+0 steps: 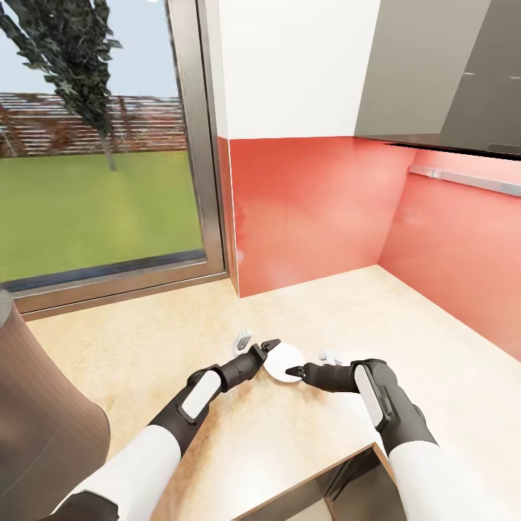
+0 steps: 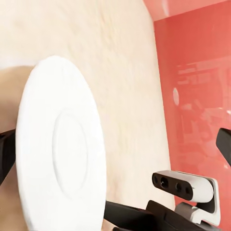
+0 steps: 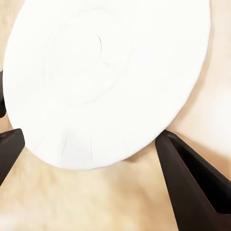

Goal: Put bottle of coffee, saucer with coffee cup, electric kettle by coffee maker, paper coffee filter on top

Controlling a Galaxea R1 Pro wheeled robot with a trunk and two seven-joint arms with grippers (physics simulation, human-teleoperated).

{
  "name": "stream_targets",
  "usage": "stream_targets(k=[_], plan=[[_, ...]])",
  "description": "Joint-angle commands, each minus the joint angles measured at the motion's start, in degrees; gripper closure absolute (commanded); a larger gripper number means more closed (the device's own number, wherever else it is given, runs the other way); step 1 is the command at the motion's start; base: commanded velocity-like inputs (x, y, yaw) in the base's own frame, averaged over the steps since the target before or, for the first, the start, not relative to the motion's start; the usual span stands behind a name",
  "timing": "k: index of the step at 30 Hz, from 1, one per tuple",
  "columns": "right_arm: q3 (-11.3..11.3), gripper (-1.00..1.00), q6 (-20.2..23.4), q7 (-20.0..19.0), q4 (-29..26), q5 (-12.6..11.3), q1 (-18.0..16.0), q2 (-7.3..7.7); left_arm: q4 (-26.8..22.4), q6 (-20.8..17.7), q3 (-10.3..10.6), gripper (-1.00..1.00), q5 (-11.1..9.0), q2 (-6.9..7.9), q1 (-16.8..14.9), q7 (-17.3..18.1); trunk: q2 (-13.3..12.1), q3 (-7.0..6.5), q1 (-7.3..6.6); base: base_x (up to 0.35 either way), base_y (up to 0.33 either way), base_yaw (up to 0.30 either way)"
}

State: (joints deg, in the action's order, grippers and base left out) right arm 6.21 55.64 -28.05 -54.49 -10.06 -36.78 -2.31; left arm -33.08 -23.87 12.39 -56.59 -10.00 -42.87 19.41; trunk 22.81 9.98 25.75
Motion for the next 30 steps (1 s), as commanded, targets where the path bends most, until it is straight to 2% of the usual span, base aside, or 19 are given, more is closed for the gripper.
stream_targets(k=[1, 4, 7, 24, 25, 30], plan=[[0.20, -1.00, 0.34, -0.08, -0.01, 0.33, -0.04, -0.06, 0.02, -0.31, 0.01, -1.00, -0.40, 0.00, -0.04, 0.27, 0.11, 0.12, 0.04, 0.000, 0.000, 0.000], [0.20, -1.00, 0.34, -0.08, -0.01, 0.36, -0.04, -0.06, 0.03, -0.33, 0.01, -1.00, -1.46, 0.00, -0.02, 2.41, 0.11, 0.12, 0.04, 0.000, 0.000, 0.000], [0.20, -1.00, 0.34, -0.08, -0.01, 0.35, -0.04, -0.12, 0.11, -0.32, 0.01, -1.00, -1.91, 0.00, -0.07, 3.12, 0.11, 0.12, 0.04, 0.000, 0.000, 0.000], [0.20, -1.00, 0.34, -0.08, -0.01, 0.37, -0.04, -0.12, 1.34, -0.56, 0.06, -1.00, -2.03, 0.00, -0.02, 2.64, 0.11, 0.12, 0.04, 0.000, 0.000, 0.000], [0.20, -1.00, 0.34, -0.08, -0.01, 0.36, -0.04, -0.11, 1.64, -0.56, 0.07, 1.00, -2.03, 0.00, -0.02, 2.61, 0.11, 0.12, 0.04, 0.000, 0.000, 0.000], [0.20, -1.00, 0.34, -0.08, -0.01, 0.34, -0.04, -0.12, 2.20, -0.49, 0.03, 1.00, -2.04, 0.00, -0.02, 2.09, 0.11, 0.12, 0.04, 0.000, 0.000, 0.000]])
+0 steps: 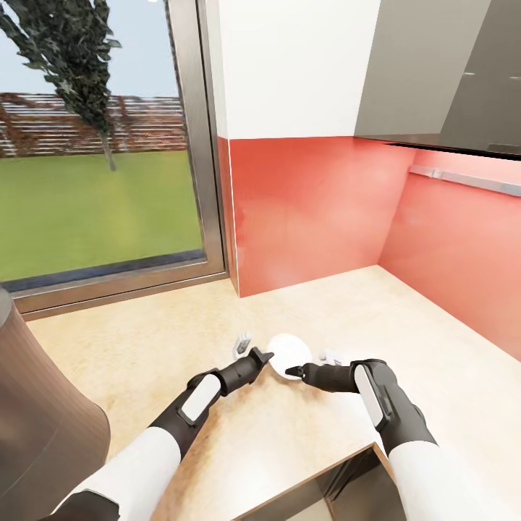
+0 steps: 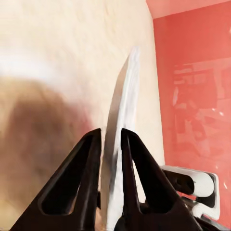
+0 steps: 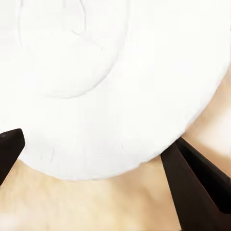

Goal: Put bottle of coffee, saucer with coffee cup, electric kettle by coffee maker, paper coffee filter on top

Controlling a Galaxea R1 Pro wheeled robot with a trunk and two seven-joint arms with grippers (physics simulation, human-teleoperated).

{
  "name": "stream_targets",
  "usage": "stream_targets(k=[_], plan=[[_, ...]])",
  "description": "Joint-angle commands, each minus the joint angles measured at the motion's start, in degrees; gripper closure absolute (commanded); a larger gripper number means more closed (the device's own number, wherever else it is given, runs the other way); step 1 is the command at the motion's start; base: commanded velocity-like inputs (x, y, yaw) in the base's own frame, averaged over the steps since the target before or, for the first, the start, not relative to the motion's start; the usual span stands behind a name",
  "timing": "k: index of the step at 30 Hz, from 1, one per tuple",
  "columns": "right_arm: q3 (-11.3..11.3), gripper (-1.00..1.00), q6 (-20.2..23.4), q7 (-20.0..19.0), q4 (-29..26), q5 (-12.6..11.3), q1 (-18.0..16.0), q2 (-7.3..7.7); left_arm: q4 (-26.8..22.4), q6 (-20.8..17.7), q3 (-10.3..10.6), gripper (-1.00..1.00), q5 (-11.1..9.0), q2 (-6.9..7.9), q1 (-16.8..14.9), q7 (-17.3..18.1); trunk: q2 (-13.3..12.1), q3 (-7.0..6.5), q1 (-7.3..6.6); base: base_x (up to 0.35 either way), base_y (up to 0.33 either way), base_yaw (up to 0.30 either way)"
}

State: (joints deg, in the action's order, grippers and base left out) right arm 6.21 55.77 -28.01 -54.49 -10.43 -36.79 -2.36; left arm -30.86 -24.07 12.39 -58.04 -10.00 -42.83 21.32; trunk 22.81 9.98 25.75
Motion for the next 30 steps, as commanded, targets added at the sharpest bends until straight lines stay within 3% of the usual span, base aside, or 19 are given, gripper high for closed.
stream_targets(k=[1, 25, 30], plan=[[0.21, -1.00, 0.22, -0.12, -0.01, 0.71, -0.04, -0.07, -0.01, -0.29, 0.02, 1.00, -0.59, 0.00, -0.06, 0.14, 0.11, 0.12, 0.04, 0.000, 0.000, 0.000], [0.30, -1.00, 0.22, -0.12, -0.57, 0.76, -0.04, -0.01, -0.99, -0.36, -0.27, 1.00, -0.88, 0.11, -0.19, 0.19, 0.11, 0.12, 0.04, 0.000, 0.000, 0.000], [0.60, -1.00, 0.22, -0.12, -0.80, 0.76, -0.04, 0.06, -5.31, -0.58, -0.35, 1.00, -1.11, 3.60, -0.27, 0.29, 0.11, 0.12, 0.04, 0.000, 0.000, 0.000]])
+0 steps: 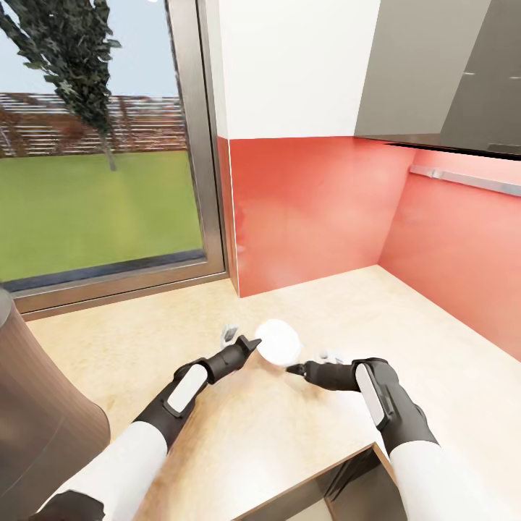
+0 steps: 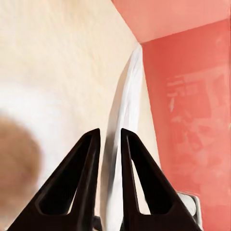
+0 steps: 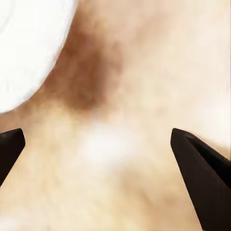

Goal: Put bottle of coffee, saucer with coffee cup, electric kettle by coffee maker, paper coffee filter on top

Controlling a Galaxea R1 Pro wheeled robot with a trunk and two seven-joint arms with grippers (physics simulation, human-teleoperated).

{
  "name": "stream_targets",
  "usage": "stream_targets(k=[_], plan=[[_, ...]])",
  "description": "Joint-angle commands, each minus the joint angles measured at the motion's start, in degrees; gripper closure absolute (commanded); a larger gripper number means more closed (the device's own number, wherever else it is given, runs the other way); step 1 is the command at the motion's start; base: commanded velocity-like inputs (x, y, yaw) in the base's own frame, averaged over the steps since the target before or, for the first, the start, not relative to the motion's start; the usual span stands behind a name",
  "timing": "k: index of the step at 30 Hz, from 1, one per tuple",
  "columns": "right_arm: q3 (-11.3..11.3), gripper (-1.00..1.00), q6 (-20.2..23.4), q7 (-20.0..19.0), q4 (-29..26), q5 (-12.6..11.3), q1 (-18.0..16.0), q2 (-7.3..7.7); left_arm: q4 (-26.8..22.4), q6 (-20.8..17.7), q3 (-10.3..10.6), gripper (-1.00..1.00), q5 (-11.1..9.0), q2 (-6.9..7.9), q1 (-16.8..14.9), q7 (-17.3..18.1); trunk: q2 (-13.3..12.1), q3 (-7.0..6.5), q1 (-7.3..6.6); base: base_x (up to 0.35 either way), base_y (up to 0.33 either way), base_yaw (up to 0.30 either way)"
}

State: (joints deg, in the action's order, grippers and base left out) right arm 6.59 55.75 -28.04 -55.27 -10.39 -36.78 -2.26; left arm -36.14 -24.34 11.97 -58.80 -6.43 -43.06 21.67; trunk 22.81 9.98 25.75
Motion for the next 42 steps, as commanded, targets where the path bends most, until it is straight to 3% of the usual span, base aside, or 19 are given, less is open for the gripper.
stream_targets(k=[1, 4, 7, 9, 13, 17, 20, 21, 25, 26, 29, 37, 38, 42], plan=[[0.23, -1.00, 0.24, -0.08, -0.04, 0.72, -0.05, -0.04, -0.76, -0.32, 0.03, 1.00, -0.38, 0.68, -0.05, -0.05, 0.11, 0.12, 0.04, 0.000, 0.000, 0.000], [0.31, -1.00, 0.24, -0.08, -0.17, 0.72, -0.05, 0.01, -2.60, -0.39, -0.01, 1.00, -1.18, 2.44, -0.07, 0.00, 0.11, 0.12, 0.04, 0.000, 0.000, 0.000], [0.34, -1.00, 0.24, -0.08, -1.95, 0.75, -0.06, 0.05, -3.70, -0.66, 0.04, 1.00, -4.19, 4.51, -0.03, 0.11, 0.11, 0.12, 0.04, 0.000, 0.000, 0.000], [0.41, -1.00, 0.24, -0.08, -4.76, 0.79, -0.05, 0.11, -4.06, -2.17, 0.11, 1.00, -7.03, 6.92, -0.01, 0.24, 0.11, 0.12, 0.04, 0.000, 0.000, 0.000], [0.52, -1.00, 0.24, 0.00, -12.46, 0.88, -0.05, 0.39, -6.20, -4.42, 0.09, 1.00, -9.29, 8.62, -0.01, 0.38, 0.11, 0.12, 0.04, 0.000, 0.000, 0.000], [0.87, -1.00, 0.24, 0.07, -15.39, 0.90, -0.05, 0.62, -6.77, -4.45, 0.41, 1.00, -9.44, 8.47, 0.06, 0.54, 0.11, 0.12, 0.04, -0.015, 0.000, 0.000], [3.46, -1.00, 0.24, 0.09, -17.92, 0.90, -0.05, 0.66, -6.86, -4.27, 0.61, 1.00, -9.39, 8.15, 0.12, 0.70, 0.11, 0.12, 0.04, -0.229, 0.000, 0.000], [5.23, -1.00, 0.24, 0.09, -18.88, 0.90, -0.05, 0.67, -6.85, -4.14, 0.66, 1.00, -9.36, 8.01, 0.15, 0.77, 0.11, 0.12, 0.04, -0.317, 0.000, 0.000], [5.96, -1.00, 0.24, 0.07, -19.25, 0.85, -0.05, 0.67, -6.84, -4.06, 0.68, 1.00, -9.32, 7.89, 0.24, 1.33, 0.11, 0.12, 0.04, -0.330, 0.000, 0.000], [6.15, -1.00, 0.24, 0.07, -19.38, 0.83, -0.05, 0.67, -6.74, -3.89, 0.67, 1.00, -9.09, 7.85, 0.28, 4.45, 0.11, 0.12, 0.04, -0.339, 0.000, 0.000], [6.16, -1.00, 0.24, 0.03, -19.78, 0.85, -0.05, 0.67, -6.68, -3.74, 0.67, 1.00, -8.87, 7.90, 1.40, 8.85, 0.11, 0.12, 0.04, -0.341, 0.000, 0.000], [6.09, -1.00, 0.24, 0.13, -20.01, 0.98, -0.05, 0.66, -7.10, -3.57, 1.16, 1.00, -8.68, 7.91, 5.38, 15.27, 0.11, 0.12, 0.04, -0.343, 0.000, 0.141], [6.07, -1.00, 0.24, 0.17, -20.02, 0.98, -0.05, 0.64, -7.11, -3.07, 3.12, 1.00, -8.31, 7.92, 6.18, 16.90, 0.11, 0.10, 0.04, -0.344, 0.000, 0.273], [6.07, -1.00, 0.24, 0.18, -20.01, 0.98, -0.05, 0.65, -7.06, -2.98, 3.81, 1.00, -8.14, 7.93, 6.45, 18.56, 0.11, -0.02, 0.04, -0.344, 0.000, 0.276]])
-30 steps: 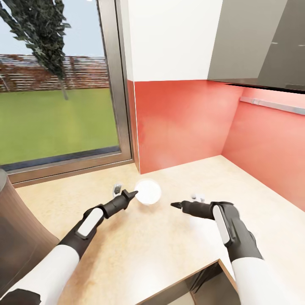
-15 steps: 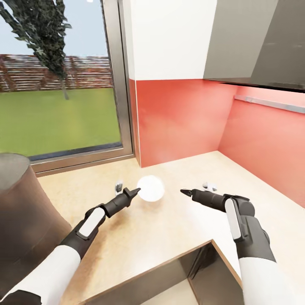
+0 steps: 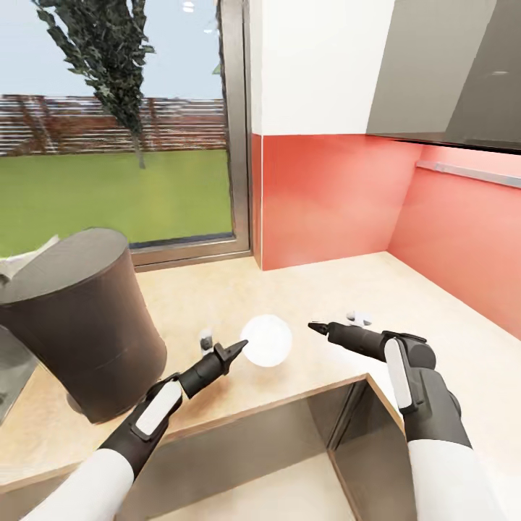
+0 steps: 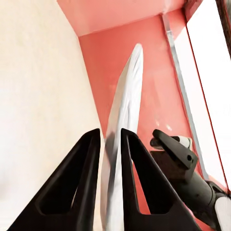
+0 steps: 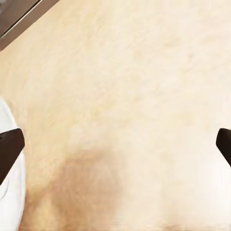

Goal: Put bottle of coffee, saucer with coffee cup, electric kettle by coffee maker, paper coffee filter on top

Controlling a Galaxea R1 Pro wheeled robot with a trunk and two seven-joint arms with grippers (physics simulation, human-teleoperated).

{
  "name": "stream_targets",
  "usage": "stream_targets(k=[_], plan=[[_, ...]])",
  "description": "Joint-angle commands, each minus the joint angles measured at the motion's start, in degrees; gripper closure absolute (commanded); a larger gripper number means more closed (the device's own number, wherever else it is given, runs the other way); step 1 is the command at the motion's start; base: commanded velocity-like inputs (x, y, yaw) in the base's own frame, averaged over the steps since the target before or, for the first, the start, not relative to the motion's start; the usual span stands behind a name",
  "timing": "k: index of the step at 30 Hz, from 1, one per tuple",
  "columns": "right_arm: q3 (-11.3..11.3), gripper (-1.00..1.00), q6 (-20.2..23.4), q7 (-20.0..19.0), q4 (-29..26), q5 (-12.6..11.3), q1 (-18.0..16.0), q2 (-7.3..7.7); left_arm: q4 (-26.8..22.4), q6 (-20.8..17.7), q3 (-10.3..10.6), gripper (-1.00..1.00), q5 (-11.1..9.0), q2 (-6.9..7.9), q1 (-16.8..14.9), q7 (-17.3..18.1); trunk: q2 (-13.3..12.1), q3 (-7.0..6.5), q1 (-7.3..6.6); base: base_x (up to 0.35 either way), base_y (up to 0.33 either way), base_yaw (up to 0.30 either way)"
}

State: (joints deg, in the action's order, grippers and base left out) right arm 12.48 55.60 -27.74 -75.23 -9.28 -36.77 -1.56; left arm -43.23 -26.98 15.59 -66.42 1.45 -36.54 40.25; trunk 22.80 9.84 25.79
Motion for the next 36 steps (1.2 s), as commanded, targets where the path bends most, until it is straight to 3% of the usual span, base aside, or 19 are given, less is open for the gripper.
stream_targets(k=[1, 5, 13, 17, 36], plan=[[0.18, -1.00, 0.38, -0.12, -0.02, -0.13, -0.05, -0.08, 0.05, -0.34, 0.29, 1.00, -0.29, 0.03, 0.02, 0.70, 0.13, 0.09, 0.00, -0.344, 0.000, 0.273], [0.18, -1.00, 0.38, -0.07, 0.00, -0.13, -0.05, -0.11, 0.01, -0.28, 1.72, 1.00, 1.20, -0.03, 0.60, 1.47, 0.13, -0.14, 0.00, -0.344, 0.000, 0.228], [0.18, -1.00, 0.38, -0.03, 0.00, -0.13, -0.05, -0.33, -0.01, -0.26, 1.98, 1.00, 1.47, -0.05, 0.70, 1.80, 0.13, -0.71, 0.00, -0.344, 0.000, 0.169], [0.18, -1.00, 0.38, -0.03, 0.07, -0.06, -0.05, -0.37, 0.03, -0.30, 2.06, 1.00, 1.51, 0.08, 0.69, 3.87, 0.13, -0.99, 0.00, -0.344, 0.065, 0.144], [0.18, -1.00, 0.38, -0.03, 0.09, -0.02, -0.05, -0.38, 0.15, -0.26, 2.07, 1.00, 1.49, 0.22, 0.76, 4.59, 0.13, -1.07, 0.00, -0.344, 0.136, 0.010]])
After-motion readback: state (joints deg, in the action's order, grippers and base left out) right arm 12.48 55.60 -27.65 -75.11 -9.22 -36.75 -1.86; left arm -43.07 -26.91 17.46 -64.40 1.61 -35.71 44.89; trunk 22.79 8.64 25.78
